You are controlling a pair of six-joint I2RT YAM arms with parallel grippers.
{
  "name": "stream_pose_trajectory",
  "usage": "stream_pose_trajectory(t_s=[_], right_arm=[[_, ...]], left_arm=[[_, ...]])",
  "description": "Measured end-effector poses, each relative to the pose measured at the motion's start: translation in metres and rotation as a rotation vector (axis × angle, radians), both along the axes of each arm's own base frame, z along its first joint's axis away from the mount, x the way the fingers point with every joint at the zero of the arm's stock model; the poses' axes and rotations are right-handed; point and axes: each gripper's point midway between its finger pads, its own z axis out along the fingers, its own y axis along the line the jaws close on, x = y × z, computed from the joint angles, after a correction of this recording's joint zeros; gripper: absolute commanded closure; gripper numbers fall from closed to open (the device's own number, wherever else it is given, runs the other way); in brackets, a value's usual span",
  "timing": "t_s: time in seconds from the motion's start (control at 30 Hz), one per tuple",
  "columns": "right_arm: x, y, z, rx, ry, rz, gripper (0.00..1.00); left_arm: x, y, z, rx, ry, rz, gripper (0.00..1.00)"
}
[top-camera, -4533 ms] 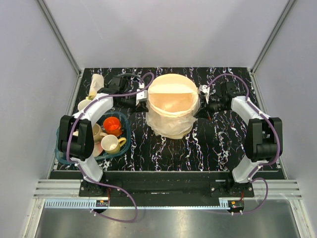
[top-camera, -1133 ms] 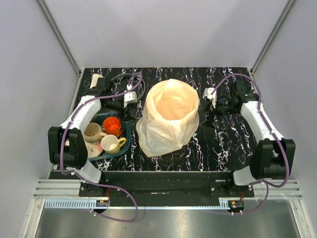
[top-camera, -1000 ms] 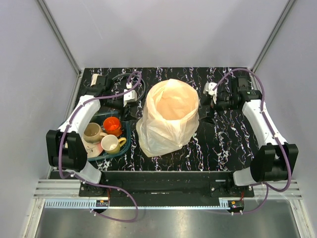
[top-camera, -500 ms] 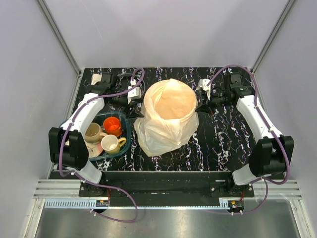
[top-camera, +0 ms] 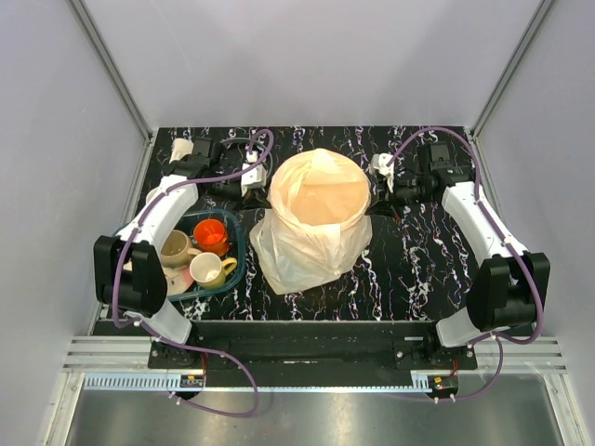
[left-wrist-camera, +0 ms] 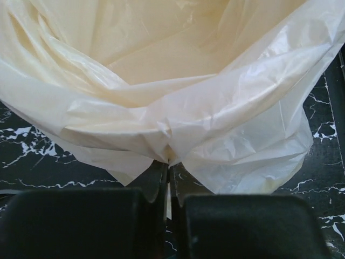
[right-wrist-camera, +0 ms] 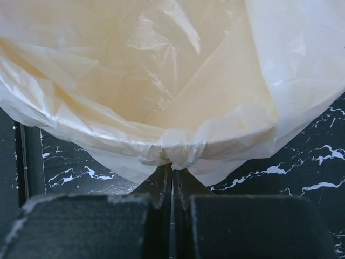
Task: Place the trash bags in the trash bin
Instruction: Adjust the trash bag in the trash bin.
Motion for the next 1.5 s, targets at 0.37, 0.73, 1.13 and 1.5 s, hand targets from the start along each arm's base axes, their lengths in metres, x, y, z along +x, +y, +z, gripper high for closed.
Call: stream_pose_trajectory(t_s=[0.37,0.73,1.13,1.5], right_arm=[[-0.008,0.000,-0.033,0.002,0.070,-0.020,1.00],[-0.026,-0.002,-0.073,0.000,0.171,-0.039,1.00],[-0.029,-0.024,-0.061,-0.052,0.175,-0.081,0.00],[0.001,-0.022,0.034,0.027,-0.033,-0.110,0.01]], left_arm=[[-0.008,0.001,-0.060,0.055,0.117,-0.025,0.99],[-0.015,0.003,-0.074,0.068,0.141,-0.029,0.99],[-0.014,0.029,-0.052,0.067,0.132,0.055,0.33],[-0.007,0.010,0.017,-0.030,-0.002,0.044,0.45]])
